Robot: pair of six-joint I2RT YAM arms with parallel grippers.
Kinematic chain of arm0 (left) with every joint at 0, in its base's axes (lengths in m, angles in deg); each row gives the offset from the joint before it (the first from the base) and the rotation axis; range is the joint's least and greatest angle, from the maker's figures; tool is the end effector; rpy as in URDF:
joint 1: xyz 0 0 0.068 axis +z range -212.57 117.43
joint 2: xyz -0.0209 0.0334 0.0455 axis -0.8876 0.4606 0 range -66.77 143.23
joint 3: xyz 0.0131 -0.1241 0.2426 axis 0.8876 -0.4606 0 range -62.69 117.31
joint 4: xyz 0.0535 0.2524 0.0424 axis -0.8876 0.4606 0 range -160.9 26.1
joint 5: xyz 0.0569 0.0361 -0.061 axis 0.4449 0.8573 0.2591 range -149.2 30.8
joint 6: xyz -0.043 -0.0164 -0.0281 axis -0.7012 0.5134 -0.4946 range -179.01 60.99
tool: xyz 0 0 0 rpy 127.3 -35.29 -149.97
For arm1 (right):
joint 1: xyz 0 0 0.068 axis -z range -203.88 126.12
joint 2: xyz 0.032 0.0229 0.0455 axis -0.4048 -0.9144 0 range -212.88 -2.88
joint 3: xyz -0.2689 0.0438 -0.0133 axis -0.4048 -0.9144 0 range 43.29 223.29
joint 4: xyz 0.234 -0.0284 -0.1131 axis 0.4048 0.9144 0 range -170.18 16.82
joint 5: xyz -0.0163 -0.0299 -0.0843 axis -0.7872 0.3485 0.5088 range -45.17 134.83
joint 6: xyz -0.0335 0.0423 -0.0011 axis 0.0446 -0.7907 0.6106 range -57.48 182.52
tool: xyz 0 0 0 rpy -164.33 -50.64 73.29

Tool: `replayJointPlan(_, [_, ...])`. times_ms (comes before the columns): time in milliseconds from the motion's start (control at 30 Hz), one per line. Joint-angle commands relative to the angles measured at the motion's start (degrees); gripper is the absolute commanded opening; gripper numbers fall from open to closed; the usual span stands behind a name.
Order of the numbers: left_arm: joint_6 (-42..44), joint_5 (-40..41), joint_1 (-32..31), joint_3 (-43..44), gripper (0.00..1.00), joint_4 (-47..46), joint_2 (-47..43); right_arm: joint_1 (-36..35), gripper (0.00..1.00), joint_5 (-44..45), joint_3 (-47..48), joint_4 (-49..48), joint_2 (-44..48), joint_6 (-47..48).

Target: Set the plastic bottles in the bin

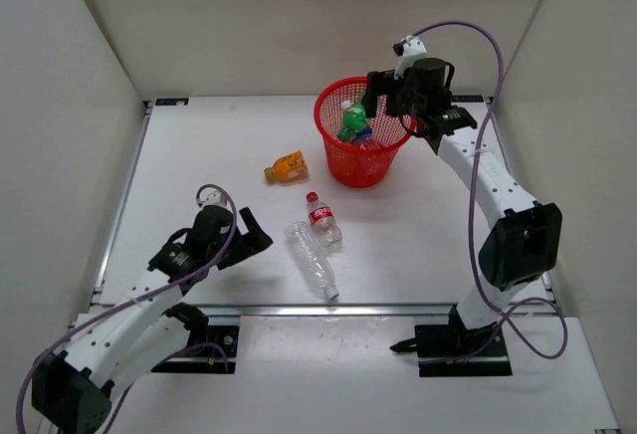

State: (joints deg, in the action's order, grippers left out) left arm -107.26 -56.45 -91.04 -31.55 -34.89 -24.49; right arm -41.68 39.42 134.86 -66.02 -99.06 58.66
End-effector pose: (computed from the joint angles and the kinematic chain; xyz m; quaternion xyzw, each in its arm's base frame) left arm 0.1338 -0.0705 0.2223 -0.1685 0.9153 -0.2091 0.3002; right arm 0.3808 0.1257 0.3808 -0.1258 0.8027 0.1469 0.5642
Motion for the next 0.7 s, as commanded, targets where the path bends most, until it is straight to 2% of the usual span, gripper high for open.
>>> replayJointPlan(0, [-4.47, 0.59, -5.53, 0.77, 0.99, -6.80, 5.42, 0.75, 0.99, 3.28, -0.41, -2.38, 6.60, -0.01])
replayJointPlan(167, [-8.00, 3.67, -16.43, 5.59, 0.99, -12.36, 16.50, 1.45, 0.99, 14.26, -5.87, 5.16, 13.72, -2.55])
replayJointPlan(267, [-9.23, 5.77, -19.51, 9.72, 0.99, -12.10, 25.28, 1.89, 0.99, 19.19, -15.16, 8.16, 19.96, -3.52])
replayJointPlan(467, [-10.55, 7.53, -22.24, 13.60, 0.99, -14.65, 32.24, 7.07, 0.99, 15.09, -26.87, 13.00, 31.30, -6.95])
replayJointPlan(667, [-11.60, 8.86, -20.67, 12.54, 0.99, -14.39, 37.16, 12.87, 0.99, 12.80, -32.06, 14.23, 38.78, -8.18])
